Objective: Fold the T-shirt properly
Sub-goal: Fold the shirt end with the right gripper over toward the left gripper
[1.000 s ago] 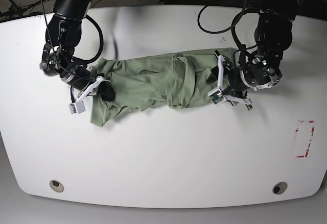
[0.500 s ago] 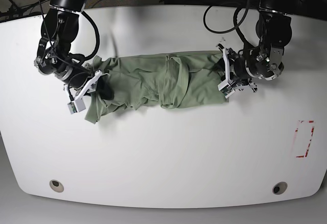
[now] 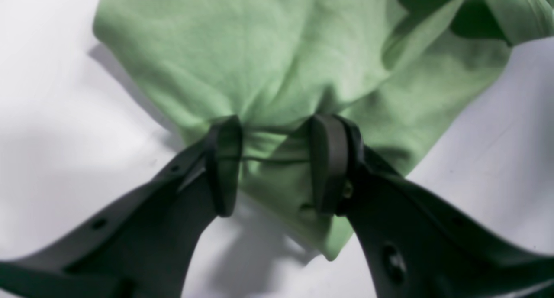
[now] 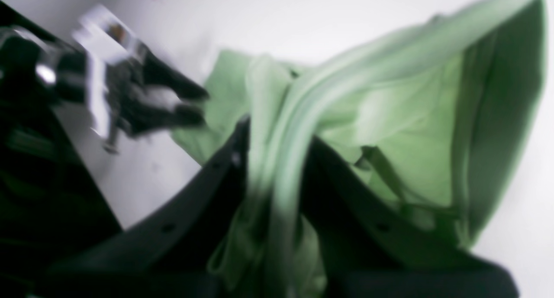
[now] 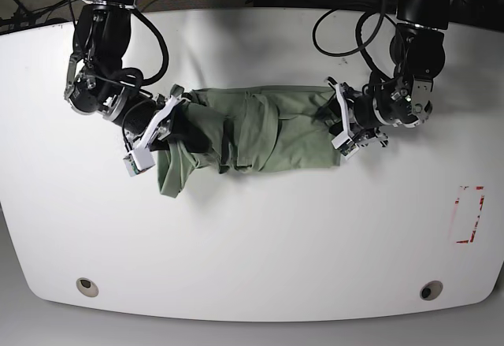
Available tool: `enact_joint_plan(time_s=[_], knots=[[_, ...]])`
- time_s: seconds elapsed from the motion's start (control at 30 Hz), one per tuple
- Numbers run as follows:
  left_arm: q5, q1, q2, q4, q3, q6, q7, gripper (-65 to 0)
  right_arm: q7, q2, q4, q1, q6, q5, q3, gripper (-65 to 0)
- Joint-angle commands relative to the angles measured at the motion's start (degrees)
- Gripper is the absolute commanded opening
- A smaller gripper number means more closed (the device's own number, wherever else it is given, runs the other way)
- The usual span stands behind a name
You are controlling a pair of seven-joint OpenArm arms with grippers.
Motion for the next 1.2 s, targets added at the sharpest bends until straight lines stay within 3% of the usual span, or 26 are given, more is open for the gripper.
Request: enact_joint_plan(time_s=[0.0, 0.2, 0.43, 0.53, 0.77, 1.0, 1.17], knots=[[0.94, 0.35, -0.14, -0.49, 0.4, -0.08, 2.52, -40.7, 1.52, -1.32, 1.07, 1.21, 0.4, 3.85, -0.15, -65.0], [0.94, 0.7, -0.14, -0.93, 0.4, -0.08, 2.52, -40.7, 1.61, -5.36, 0.54, 3.49, 0.49, 3.85, -6.22, -65.0], [0.94, 0.7, -0.14, -0.93, 0.49, -0.08, 2.52, -40.7, 1.69, -10.81, -2.8, 6.3, 0.49, -2.48, -10.08, -65.0], [0.86, 0.7, -0.14, -0.76, 0.49, -0.08, 2.52, -40.7, 1.69, -11.51, -3.24, 7.1, 0.49, -4.24, -11.84, -64.4], [0.59, 0.7, -0.05, -0.85, 0.49, -0.08, 2.52, -40.7, 1.69, -14.06, -3.77, 7.45, 0.05, -11.36, -15.62, -37.6], [0.5, 0.62, -0.05, -0.49, 0.32, -0.08, 2.52, -40.7, 1.78, -19.34, -8.08, 8.5, 0.05, -18.84, -16.24, -30.0], [0.42, 0.35, 0.57, -0.49, 0.05, -0.08, 2.43, -40.7, 1.78, -19.43, -6.67, 8.59, 0.05, -19.98, -19.67, -23.8]])
